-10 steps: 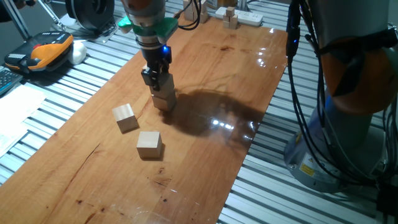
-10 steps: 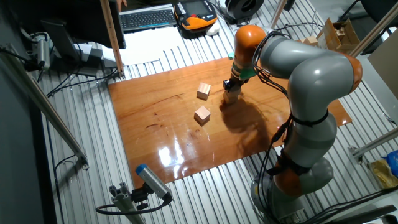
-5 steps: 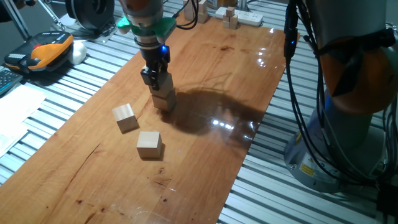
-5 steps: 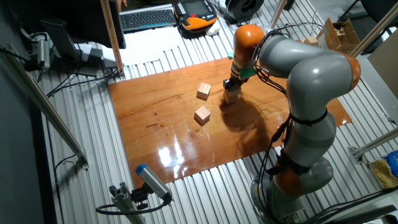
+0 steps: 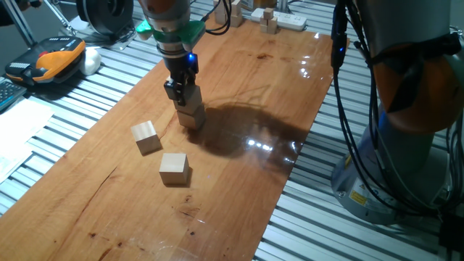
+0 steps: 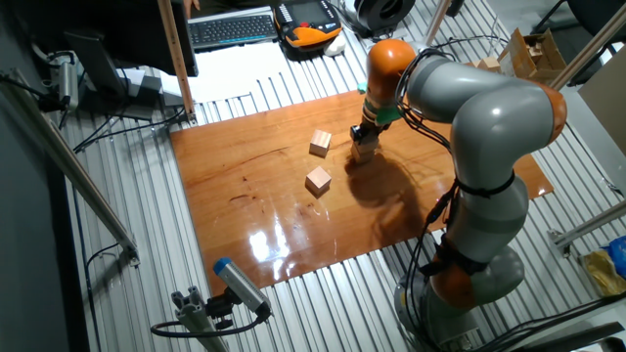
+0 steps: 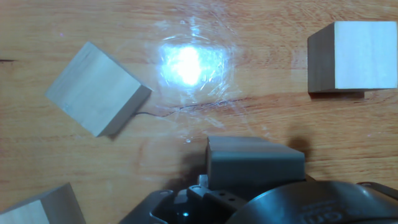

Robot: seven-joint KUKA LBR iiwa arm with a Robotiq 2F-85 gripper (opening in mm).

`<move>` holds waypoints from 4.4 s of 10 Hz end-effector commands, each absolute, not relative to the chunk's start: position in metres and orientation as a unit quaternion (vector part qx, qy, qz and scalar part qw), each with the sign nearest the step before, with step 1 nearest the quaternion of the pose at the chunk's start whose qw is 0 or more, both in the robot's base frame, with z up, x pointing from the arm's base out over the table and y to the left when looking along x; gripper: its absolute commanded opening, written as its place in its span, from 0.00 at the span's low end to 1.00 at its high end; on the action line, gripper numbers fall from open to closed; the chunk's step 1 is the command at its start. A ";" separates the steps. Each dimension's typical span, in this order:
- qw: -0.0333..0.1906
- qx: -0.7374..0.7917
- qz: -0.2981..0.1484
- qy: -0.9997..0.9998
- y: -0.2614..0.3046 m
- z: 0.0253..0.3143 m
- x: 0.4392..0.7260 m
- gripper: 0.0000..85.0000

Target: Stack the blocks in a vertical line of five

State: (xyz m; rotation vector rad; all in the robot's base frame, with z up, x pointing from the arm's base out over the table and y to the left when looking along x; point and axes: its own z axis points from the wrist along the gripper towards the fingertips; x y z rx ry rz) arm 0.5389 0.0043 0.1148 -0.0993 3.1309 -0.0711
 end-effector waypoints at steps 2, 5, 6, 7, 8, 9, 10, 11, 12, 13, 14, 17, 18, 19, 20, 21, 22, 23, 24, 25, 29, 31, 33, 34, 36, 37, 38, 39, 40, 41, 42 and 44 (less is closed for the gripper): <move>0.004 -0.032 -0.023 0.999 0.004 0.114 0.539 0.40; 0.005 -0.032 -0.024 0.999 0.004 0.112 0.540 0.40; 0.005 -0.032 -0.024 0.999 0.003 0.112 0.539 0.40; 0.004 -0.031 -0.024 0.999 0.002 0.112 0.539 0.40; 0.003 -0.028 -0.025 0.999 0.002 0.113 0.539 0.40; 0.003 -0.026 -0.025 0.999 0.002 0.113 0.538 0.40; 0.003 -0.026 -0.025 0.999 0.002 0.113 0.538 0.40; 0.003 -0.026 -0.024 0.999 0.003 0.113 0.538 0.40; 0.003 -0.026 -0.024 0.999 0.004 0.112 0.537 0.40; 0.003 -0.026 -0.024 0.999 0.005 0.112 0.537 0.40; 0.003 -0.026 -0.024 0.999 0.005 0.111 0.536 0.40; 0.005 -0.015 -0.013 1.000 0.004 0.111 0.536 0.40; 0.005 -0.012 -0.013 1.000 0.004 0.111 0.536 0.40; 0.005 -0.012 -0.014 1.000 0.004 0.111 0.536 0.40; 0.005 -0.012 -0.015 1.000 0.005 0.111 0.536 0.40; 0.005 -0.013 -0.017 1.000 0.005 0.110 0.536 0.40; 0.005 -0.013 -0.017 1.000 0.004 0.110 0.536 0.40; 0.005 -0.015 -0.019 1.000 0.004 0.110 0.536 0.40; 0.006 -0.015 -0.021 1.000 0.004 0.110 0.536 0.40; 0.006 -0.016 -0.022 1.000 0.004 0.111 0.537 0.40; 0.006 -0.018 -0.022 1.000 0.003 0.110 0.537 0.40; 0.006 -0.018 -0.023 1.000 0.003 0.110 0.537 0.20; 0.006 -0.018 -0.023 1.000 0.004 0.109 0.537 0.20; 0.007 -0.018 -0.021 1.000 0.004 0.109 0.537 0.20; 0.005 -0.021 -0.015 1.000 0.004 0.109 0.537 0.20; 0.004 -0.022 -0.015 1.000 0.004 0.109 0.537 0.20; 0.004 -0.022 -0.015 1.000 0.004 0.109 0.537 0.20; 0.004 -0.023 -0.015 1.000 0.004 0.109 0.537 0.20; 0.004 -0.023 -0.015 1.000 0.004 0.109 0.537 0.20; 0.004 -0.024 -0.014 1.000 0.004 0.109 0.537 0.20; 0.003 -0.026 -0.012 1.000 0.004 0.109 0.537 0.20; 0.000 -0.029 -0.009 1.000 0.004 0.109 0.537 0.20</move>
